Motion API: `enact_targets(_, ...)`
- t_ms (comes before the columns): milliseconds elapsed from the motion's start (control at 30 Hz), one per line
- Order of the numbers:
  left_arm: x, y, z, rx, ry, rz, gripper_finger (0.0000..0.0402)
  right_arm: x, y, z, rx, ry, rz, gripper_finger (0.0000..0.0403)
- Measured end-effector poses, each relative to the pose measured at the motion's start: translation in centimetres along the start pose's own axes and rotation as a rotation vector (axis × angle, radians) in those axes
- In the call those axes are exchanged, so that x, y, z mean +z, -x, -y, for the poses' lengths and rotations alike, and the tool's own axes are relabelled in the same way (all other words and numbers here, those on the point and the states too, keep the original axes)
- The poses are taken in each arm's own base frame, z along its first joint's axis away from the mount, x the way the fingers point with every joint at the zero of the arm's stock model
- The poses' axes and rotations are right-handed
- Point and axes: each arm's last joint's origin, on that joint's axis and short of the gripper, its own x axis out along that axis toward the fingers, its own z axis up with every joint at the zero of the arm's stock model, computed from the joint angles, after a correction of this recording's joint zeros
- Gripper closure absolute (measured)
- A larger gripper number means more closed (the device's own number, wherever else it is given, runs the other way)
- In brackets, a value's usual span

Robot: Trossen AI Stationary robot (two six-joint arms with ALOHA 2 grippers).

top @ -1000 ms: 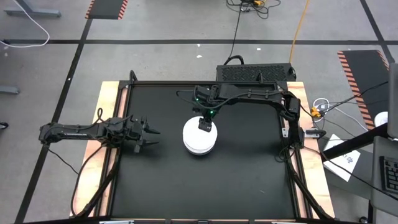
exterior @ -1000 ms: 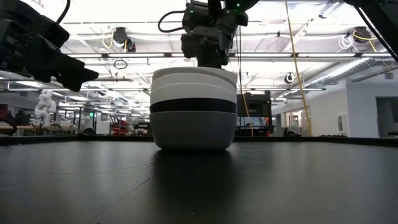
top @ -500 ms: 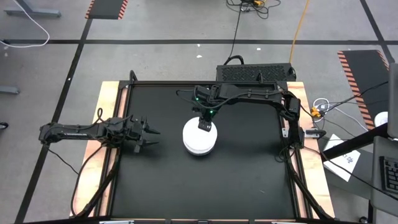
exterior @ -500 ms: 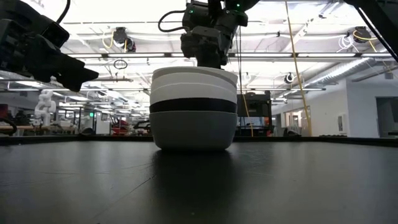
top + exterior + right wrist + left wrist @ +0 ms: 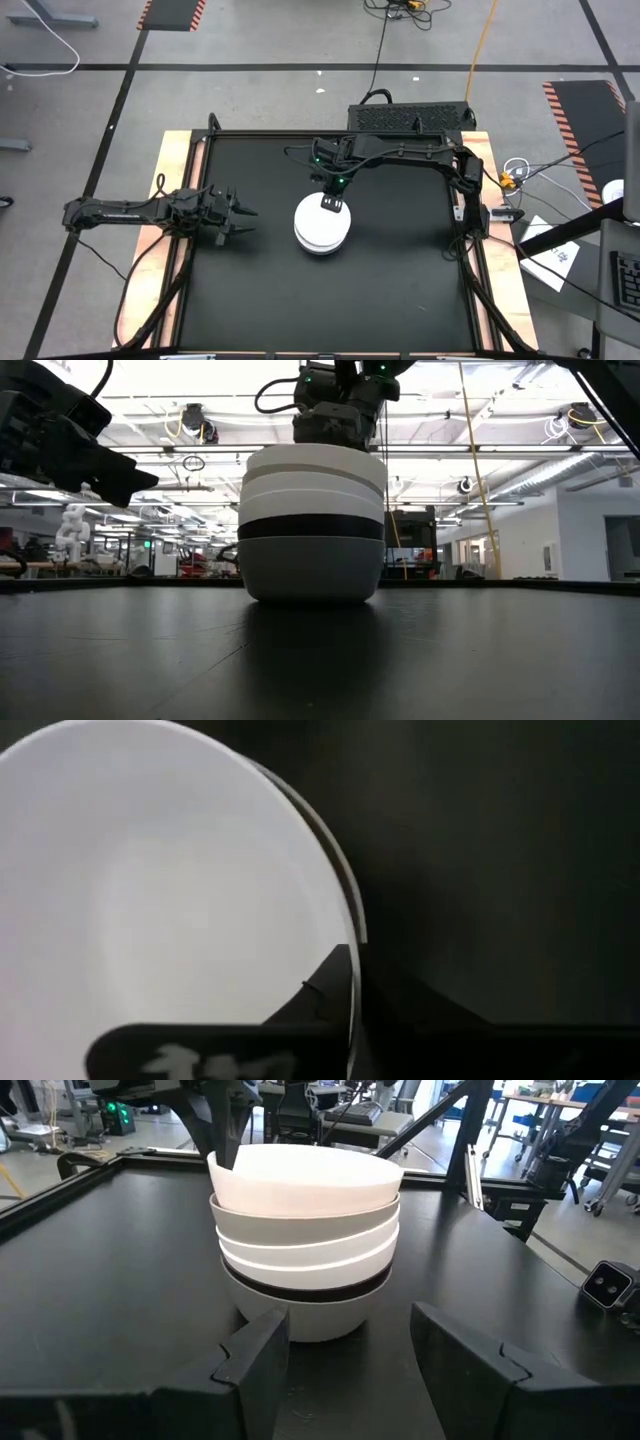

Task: Nest bowls inside each other
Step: Stack the white bowl on the gray bowl

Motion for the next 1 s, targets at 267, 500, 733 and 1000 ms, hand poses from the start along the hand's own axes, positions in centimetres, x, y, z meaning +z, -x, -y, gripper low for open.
enact_targets(267, 0.0, 0.0, 0.0, 0.0, 0.001, 0.0, 0.019, 0.0, 0.0, 0.0, 0.0, -0.003, -0.004, 0.0399)
enact_targets(500, 0.0, 0.0, 0.0, 0.0, 0.002, 0.0, 0.019, 0.2, -0.1, -0.3, 0.002, 0.011, 0.025, 0.0401)
enact_targets(733, 0.0, 0.0, 0.0, -0.001, 0.003, 0.0, 0.019, 0.0, -0.5, -0.3, 0.002, 0.007, 0.017, 0.0401)
enact_targets(1000, 0.0, 0.0, 0.0, -0.001, 0.005, 0.0, 0.019, -1.2, -2.1, 0.2, 0.004, -0.027, -0.034, 0.0401)
